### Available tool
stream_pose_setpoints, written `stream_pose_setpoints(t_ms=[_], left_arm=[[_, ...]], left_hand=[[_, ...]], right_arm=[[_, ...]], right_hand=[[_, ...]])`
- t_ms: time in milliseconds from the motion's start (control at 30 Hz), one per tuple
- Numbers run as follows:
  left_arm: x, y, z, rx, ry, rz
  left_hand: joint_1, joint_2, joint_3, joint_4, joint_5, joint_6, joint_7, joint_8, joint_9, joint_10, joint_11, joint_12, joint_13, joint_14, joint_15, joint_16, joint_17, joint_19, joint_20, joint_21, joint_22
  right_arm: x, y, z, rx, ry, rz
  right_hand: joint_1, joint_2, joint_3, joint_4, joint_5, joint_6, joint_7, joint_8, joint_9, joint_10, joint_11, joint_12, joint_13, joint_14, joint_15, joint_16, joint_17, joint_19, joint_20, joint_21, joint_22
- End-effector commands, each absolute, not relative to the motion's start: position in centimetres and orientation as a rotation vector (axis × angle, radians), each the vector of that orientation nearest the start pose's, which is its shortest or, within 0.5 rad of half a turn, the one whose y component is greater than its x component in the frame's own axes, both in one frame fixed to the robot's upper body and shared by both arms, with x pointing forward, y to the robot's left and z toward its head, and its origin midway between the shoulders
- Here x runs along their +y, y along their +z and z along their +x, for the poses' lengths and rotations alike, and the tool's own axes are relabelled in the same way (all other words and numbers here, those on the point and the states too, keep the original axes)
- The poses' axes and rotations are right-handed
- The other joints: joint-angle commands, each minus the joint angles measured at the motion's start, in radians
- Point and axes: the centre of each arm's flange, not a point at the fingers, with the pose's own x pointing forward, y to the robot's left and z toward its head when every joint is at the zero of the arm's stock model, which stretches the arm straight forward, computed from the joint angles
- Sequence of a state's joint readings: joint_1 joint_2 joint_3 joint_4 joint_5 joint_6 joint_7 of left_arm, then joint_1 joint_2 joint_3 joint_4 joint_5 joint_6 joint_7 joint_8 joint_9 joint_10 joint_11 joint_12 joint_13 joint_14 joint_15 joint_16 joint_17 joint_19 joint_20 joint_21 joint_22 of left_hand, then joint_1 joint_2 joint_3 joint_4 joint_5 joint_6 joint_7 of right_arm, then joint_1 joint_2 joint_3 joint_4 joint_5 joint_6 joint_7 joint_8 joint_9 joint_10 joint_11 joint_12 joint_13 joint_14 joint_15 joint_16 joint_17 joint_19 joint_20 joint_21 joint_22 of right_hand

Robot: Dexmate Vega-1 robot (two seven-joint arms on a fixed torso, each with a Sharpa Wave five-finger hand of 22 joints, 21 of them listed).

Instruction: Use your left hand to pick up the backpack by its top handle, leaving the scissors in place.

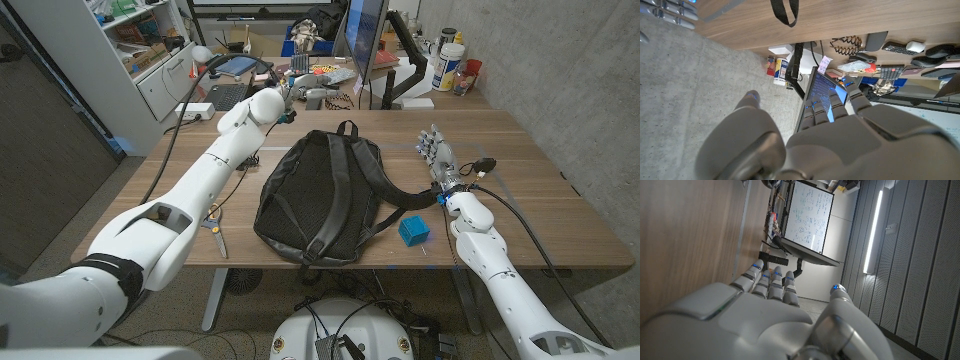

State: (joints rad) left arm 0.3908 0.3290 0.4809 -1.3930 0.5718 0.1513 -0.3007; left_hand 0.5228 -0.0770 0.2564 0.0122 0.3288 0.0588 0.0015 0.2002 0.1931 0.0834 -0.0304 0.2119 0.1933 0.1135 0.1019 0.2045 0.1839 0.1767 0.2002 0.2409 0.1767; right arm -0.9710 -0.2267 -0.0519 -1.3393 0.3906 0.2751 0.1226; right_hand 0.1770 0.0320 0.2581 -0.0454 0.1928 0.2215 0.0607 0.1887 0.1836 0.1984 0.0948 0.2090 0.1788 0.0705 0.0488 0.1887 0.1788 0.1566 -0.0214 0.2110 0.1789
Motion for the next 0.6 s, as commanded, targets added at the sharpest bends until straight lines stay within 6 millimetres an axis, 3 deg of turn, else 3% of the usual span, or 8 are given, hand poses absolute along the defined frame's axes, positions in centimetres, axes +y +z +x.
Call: stream_pose_setpoints(t_ms=[33,600], left_arm=[[13.5,19.8,65.2,-0.616,-0.058,1.259],[11.6,20.4,65.9,-0.547,-0.059,1.399]], left_hand=[[0.005,-0.012,-0.002,-0.007,-0.002,0.011,-0.003,0.008,0.005,0.011,-0.001,0.010,0.005,0.023,0.000,0.011,0.002,0.016,0.004,0.012,0.003],[0.065,-0.050,-0.014,-0.049,-0.002,-0.036,-0.007,-0.005,0.006,-0.014,-0.014,-0.002,0.007,0.035,0.000,0.000,0.000,0.065,0.012,0.013,0.003]], right_arm=[[-29.1,-5.1,64.0,-0.650,0.126,0.128],[-29.4,-4.6,64.2,-0.660,0.124,0.137]], right_hand=[[-0.001,0.007,-0.004,0.003,0.004,0.003,0.001,0.004,0.003,0.004,0.002,0.006,0.005,0.012,-0.002,0.005,0.004,0.006,0.000,0.004,0.006],[-0.003,0.007,-0.007,0.003,0.004,0.001,0.001,0.003,0.003,0.005,0.004,0.006,0.005,0.018,-0.002,0.005,0.005,0.026,-0.002,0.009,0.007]])
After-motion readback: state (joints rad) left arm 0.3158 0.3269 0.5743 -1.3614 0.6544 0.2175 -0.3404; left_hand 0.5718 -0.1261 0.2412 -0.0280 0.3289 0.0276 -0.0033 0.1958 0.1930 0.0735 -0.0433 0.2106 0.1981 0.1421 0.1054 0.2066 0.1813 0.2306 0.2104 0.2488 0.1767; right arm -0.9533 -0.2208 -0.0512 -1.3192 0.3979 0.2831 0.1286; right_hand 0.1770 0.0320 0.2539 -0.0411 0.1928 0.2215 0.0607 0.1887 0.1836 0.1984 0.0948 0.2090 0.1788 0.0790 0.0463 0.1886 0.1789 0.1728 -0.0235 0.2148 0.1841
